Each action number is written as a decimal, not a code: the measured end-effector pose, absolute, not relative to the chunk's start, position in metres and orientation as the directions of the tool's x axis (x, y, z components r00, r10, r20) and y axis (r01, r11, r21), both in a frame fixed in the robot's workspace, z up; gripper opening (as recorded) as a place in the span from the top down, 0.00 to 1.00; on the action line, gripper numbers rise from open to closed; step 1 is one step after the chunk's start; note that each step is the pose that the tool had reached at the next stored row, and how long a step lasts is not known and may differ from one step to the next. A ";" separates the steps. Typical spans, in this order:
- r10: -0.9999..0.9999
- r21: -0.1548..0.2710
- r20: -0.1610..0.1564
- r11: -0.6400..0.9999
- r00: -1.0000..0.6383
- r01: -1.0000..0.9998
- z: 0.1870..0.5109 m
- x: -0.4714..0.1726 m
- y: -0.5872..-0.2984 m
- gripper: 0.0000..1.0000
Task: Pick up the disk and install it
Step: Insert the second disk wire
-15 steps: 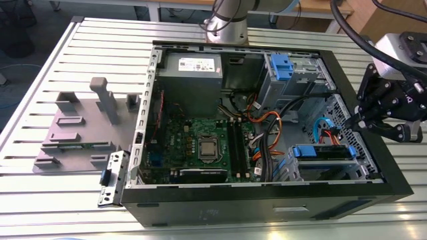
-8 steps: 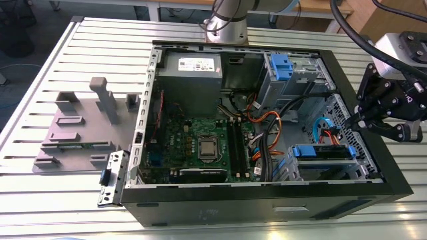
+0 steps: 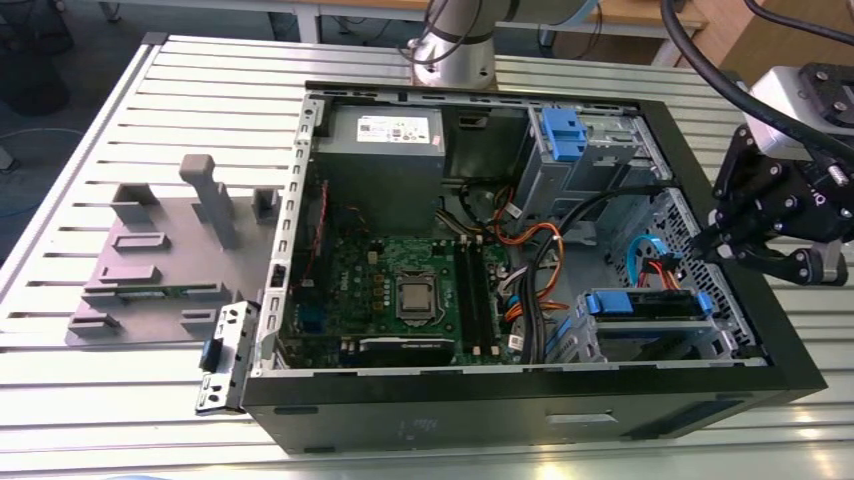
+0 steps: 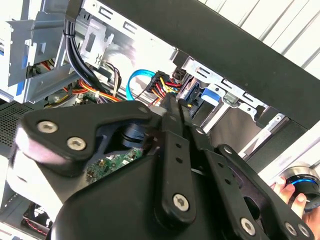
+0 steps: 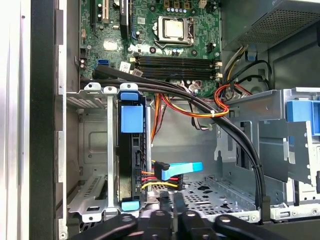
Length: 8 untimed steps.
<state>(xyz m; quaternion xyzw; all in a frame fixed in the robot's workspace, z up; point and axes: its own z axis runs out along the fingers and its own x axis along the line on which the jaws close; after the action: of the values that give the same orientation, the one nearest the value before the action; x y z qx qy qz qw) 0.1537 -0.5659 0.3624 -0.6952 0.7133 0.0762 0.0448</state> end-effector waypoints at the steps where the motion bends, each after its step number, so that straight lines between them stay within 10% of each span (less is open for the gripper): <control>1: -0.985 0.046 -0.170 0.022 -0.029 -0.999 0.362 0.154 -0.566 0.83; 8: -0.985 0.046 -0.170 0.022 -0.029 -0.999 0.362 0.154 -0.566 0.59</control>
<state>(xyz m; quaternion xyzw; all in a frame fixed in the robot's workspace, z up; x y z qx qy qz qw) 0.1537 -0.5659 0.3623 -0.6952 0.7133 0.0762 0.0447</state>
